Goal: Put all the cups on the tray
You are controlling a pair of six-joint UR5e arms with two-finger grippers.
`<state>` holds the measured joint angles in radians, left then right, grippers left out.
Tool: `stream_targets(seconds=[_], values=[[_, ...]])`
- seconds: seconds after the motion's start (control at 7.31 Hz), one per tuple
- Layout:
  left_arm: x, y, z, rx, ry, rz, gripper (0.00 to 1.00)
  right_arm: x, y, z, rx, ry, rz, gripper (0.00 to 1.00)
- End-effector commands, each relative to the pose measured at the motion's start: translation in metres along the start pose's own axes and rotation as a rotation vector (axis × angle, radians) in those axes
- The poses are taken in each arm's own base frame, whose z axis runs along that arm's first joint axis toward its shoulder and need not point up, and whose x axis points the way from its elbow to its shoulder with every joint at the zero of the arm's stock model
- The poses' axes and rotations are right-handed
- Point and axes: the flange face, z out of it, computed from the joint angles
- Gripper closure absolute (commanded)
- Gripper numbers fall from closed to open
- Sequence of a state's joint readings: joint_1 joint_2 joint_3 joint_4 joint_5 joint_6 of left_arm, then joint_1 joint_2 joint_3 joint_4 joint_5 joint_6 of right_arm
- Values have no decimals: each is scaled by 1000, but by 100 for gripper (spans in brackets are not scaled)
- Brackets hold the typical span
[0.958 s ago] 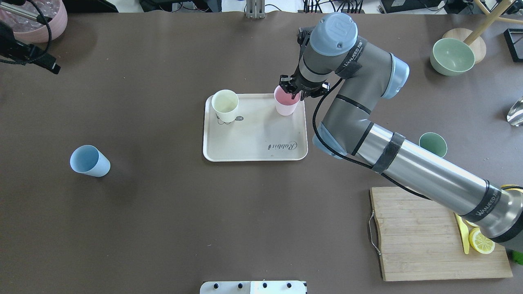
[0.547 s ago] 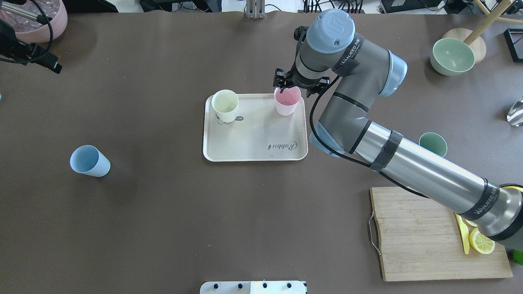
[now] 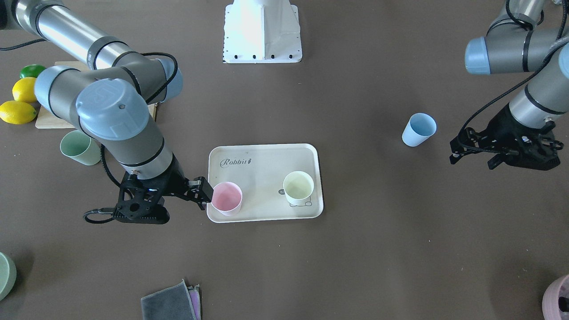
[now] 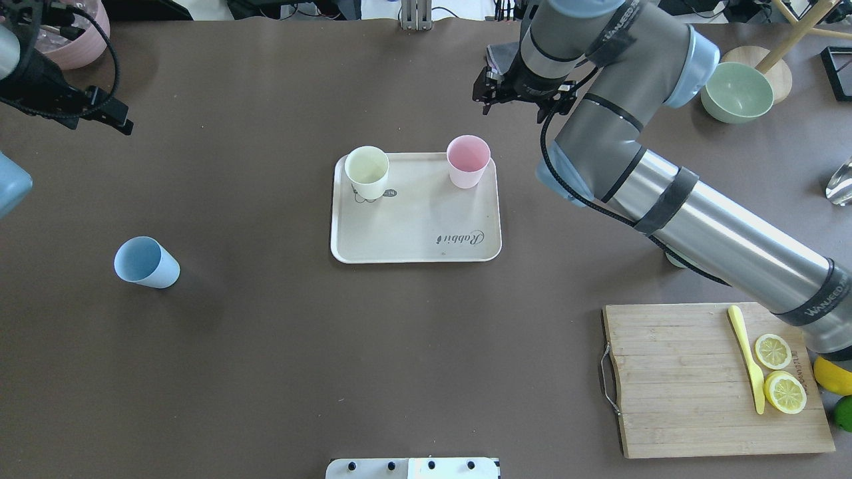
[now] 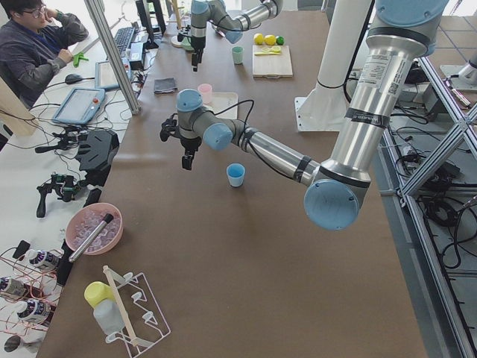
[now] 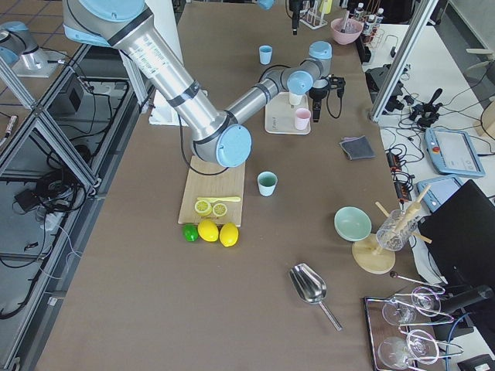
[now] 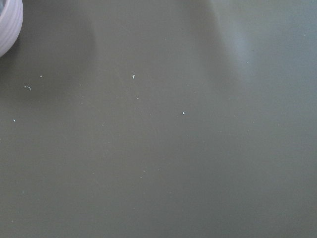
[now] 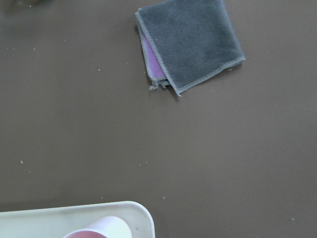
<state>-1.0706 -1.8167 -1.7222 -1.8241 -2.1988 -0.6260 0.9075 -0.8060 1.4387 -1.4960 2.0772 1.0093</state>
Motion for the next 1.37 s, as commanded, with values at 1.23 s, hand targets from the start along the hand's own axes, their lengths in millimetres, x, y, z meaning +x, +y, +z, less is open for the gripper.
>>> stream_targets(seconds=[1.23], values=[[-3, 135, 73, -105, 65, 75, 11, 168, -3, -61, -30, 27, -145, 0]])
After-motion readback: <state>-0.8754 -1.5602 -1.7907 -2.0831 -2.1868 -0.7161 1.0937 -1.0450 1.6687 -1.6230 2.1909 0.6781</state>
